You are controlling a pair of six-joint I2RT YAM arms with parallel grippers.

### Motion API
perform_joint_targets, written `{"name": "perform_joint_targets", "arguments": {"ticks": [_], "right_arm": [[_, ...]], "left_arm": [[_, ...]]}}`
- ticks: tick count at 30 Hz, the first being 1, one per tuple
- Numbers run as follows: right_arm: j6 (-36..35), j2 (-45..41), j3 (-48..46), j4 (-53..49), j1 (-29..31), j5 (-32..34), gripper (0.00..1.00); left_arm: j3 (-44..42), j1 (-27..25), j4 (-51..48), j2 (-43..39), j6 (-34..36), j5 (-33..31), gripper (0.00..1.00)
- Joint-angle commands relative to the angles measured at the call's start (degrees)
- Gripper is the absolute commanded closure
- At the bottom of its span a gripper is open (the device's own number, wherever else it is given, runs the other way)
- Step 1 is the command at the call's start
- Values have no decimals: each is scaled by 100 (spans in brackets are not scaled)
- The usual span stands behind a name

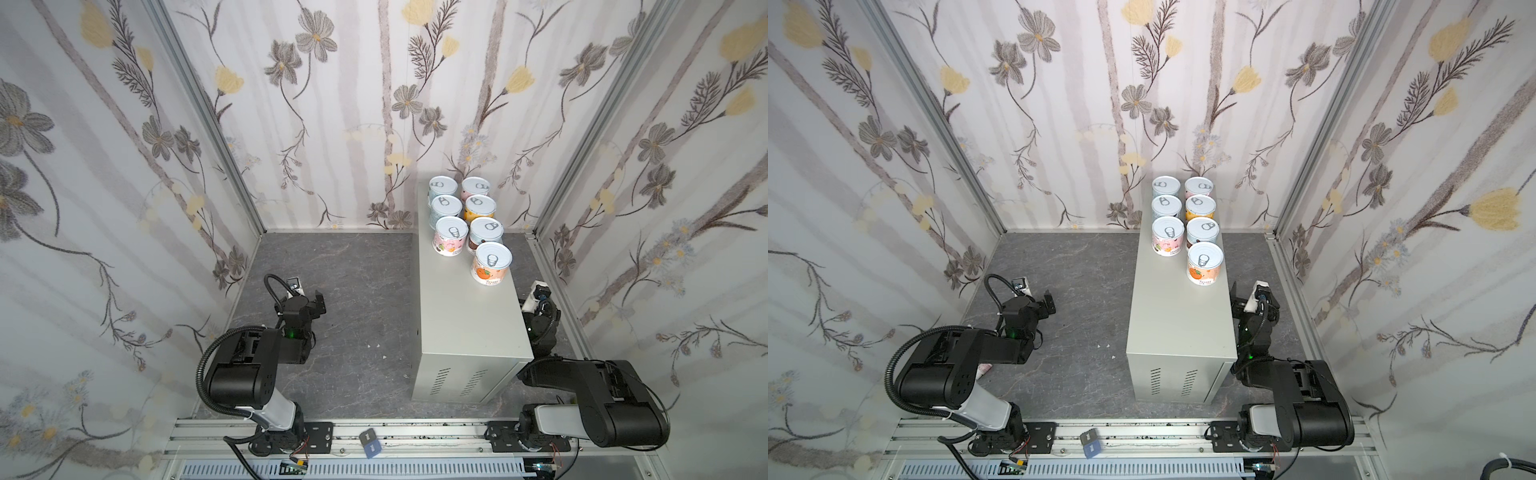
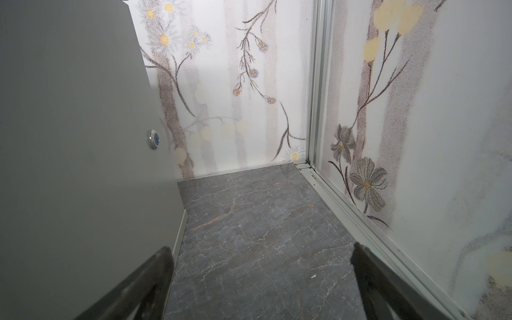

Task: Place and organize the canned foods onto the counter

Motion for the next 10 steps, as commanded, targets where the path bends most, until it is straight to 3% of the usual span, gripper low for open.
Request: {"name": "perform_joint_targets", "arguments": {"ticks": [1, 10], "right_arm": [[-90, 20, 24, 300, 5, 83, 0], [-98, 20, 30, 296, 4, 84, 0]], "left_arm": [[23, -1, 192, -1, -17, 10, 0], [28, -9, 182, 4, -8, 36, 0]]}}
